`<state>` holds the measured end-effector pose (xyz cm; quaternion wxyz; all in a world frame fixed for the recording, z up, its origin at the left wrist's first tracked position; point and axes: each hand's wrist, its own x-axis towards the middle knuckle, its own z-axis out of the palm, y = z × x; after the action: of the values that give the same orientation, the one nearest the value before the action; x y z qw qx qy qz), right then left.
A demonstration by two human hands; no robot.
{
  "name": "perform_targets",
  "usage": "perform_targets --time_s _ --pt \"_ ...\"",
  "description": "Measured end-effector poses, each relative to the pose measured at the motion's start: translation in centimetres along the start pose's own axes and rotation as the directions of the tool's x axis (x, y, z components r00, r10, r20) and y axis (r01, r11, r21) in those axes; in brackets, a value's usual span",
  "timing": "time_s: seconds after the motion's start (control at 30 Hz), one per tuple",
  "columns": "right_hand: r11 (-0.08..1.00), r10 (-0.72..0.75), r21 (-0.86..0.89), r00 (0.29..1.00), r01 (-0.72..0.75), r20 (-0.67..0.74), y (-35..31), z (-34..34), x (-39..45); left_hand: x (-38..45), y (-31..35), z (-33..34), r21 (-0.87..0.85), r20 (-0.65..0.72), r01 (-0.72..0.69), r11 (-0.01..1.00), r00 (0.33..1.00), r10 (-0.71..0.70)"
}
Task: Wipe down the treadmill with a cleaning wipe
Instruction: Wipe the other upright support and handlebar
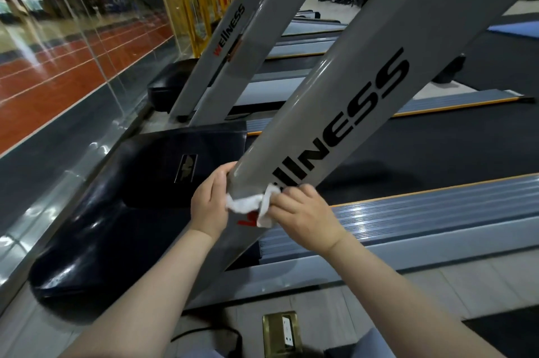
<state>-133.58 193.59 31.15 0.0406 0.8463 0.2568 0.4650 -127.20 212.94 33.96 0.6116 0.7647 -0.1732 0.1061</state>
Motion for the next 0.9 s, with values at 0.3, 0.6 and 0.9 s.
perform_targets --time_s 0.3,0.6,0.9 --pt "0.133 0.991 0.707 0.117 -0.695 -0.072 -3.2 0.5 0.3 -0.2 0.3 0.0 0.048 0.031 0.010 0.999 0.999 -0.012" --pt "0.508 0.861 0.460 0.418 -0.729 -0.289 -5.2 0.7 6.3 0.1 0.3 -0.1 -0.002 0.054 0.002 1.000 0.999 -0.002" --pt "0.661 0.745 0.299 0.550 -0.688 -0.378 -2.5 -0.9 8.4 0.3 1.7 -0.5 0.055 0.151 -0.010 0.998 0.989 0.002"
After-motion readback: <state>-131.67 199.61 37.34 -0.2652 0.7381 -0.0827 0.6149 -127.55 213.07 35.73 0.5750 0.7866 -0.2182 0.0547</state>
